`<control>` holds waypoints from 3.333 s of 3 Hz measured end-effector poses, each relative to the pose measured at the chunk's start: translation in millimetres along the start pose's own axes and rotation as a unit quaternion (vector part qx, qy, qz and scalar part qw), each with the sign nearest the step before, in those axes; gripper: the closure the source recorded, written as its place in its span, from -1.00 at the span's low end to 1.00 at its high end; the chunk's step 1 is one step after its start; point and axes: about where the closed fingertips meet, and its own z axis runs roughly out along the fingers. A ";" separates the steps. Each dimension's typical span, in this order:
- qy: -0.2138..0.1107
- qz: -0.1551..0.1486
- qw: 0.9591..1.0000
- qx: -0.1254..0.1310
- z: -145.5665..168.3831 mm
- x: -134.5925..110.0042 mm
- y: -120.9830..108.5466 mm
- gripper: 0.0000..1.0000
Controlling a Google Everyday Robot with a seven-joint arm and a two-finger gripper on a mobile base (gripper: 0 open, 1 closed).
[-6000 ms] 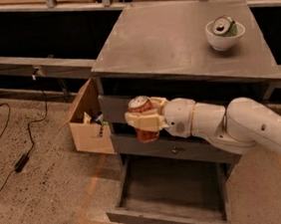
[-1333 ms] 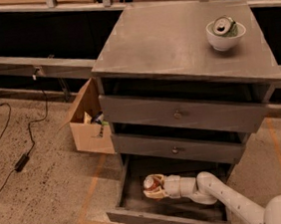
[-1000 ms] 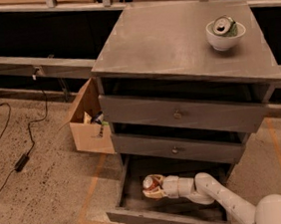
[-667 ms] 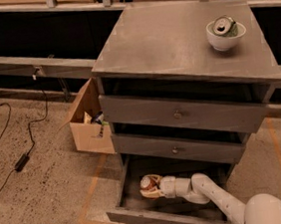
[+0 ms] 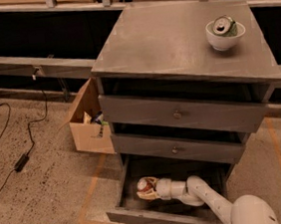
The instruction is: Place coke can into bottom drawer
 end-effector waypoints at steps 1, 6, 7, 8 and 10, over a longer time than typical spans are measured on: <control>0.004 0.001 1.000 0.002 6.8 13.9 0.4 0.65; 0.046 -0.029 0.998 0.037 -20.5 -5.8 -20.9 -0.84; 0.054 -0.031 0.998 0.023 -52.8 -24.3 -16.0 -0.54; 0.058 -0.037 0.998 0.014 -85.8 -48.8 -4.7 -0.08; 0.038 -0.061 0.996 0.061 -147.8 -147.0 22.0 0.85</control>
Offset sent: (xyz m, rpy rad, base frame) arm 0.0065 0.0060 -0.0363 -0.0435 0.0165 -0.0539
